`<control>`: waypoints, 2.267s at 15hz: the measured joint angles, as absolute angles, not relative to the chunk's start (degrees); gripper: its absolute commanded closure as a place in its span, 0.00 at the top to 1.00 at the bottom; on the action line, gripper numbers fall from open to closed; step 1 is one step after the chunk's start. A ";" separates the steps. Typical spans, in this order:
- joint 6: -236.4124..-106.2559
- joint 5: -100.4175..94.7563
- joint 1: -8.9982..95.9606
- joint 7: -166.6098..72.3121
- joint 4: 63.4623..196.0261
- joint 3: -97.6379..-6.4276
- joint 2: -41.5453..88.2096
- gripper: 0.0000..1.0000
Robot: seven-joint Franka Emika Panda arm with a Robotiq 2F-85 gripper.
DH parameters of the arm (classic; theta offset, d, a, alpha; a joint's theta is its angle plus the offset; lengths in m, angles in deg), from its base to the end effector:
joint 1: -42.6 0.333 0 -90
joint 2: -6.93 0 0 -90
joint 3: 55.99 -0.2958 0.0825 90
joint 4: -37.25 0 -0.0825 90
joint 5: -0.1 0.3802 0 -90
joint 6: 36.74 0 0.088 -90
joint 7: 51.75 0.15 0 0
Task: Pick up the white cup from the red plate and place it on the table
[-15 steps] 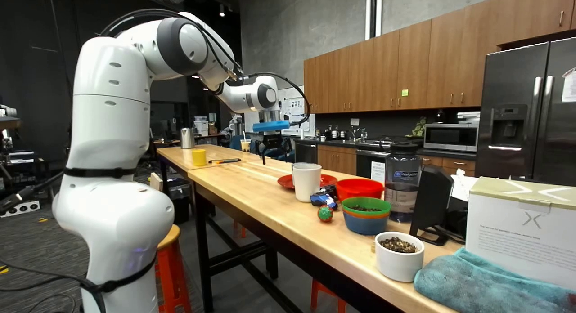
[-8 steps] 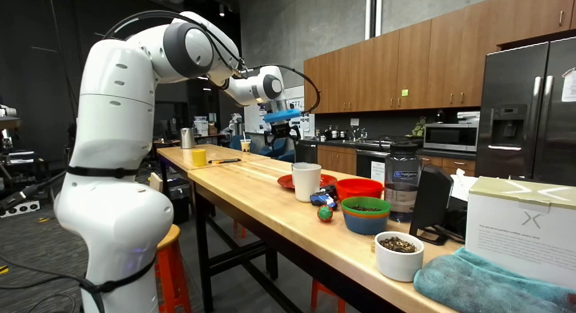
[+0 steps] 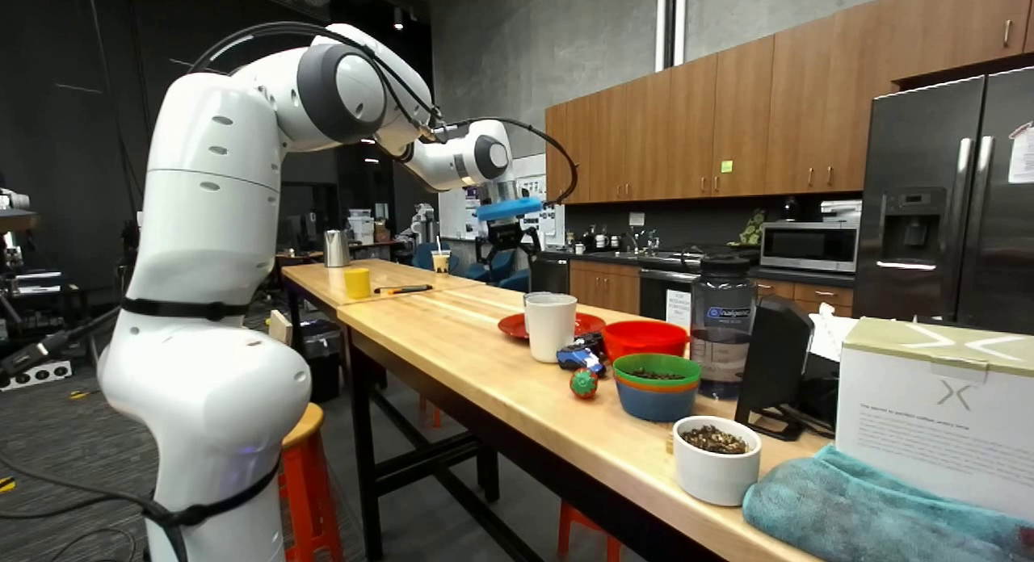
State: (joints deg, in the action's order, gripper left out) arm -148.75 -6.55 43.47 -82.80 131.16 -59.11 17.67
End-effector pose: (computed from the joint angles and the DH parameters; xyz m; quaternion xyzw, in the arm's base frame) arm 0.6310 0.0298 0.4551 0.9450 0.3166 0.0508 0.0637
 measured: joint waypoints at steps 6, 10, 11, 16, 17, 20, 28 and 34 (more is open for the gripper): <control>-146.05 -6.55 43.05 -82.36 132.47 -58.85 17.31 1.00; -145.64 -6.51 43.11 -80.25 136.07 -58.89 16.35 1.00; -145.64 -6.48 43.19 -79.58 137.17 -58.91 16.05 1.00; -146.27 -6.18 43.60 -77.01 141.63 -59.28 14.89 1.00; -146.49 -6.18 43.65 -76.91 142.10 -59.35 14.83 1.00; -147.18 -6.20 43.75 -76.92 142.51 -59.35 14.80 1.00; -147.89 -7.52 43.76 -77.74 140.09 -59.32 15.66 1.00; -148.38 -11.13 43.66 -81.32 130.62 -59.14 20.10 1.00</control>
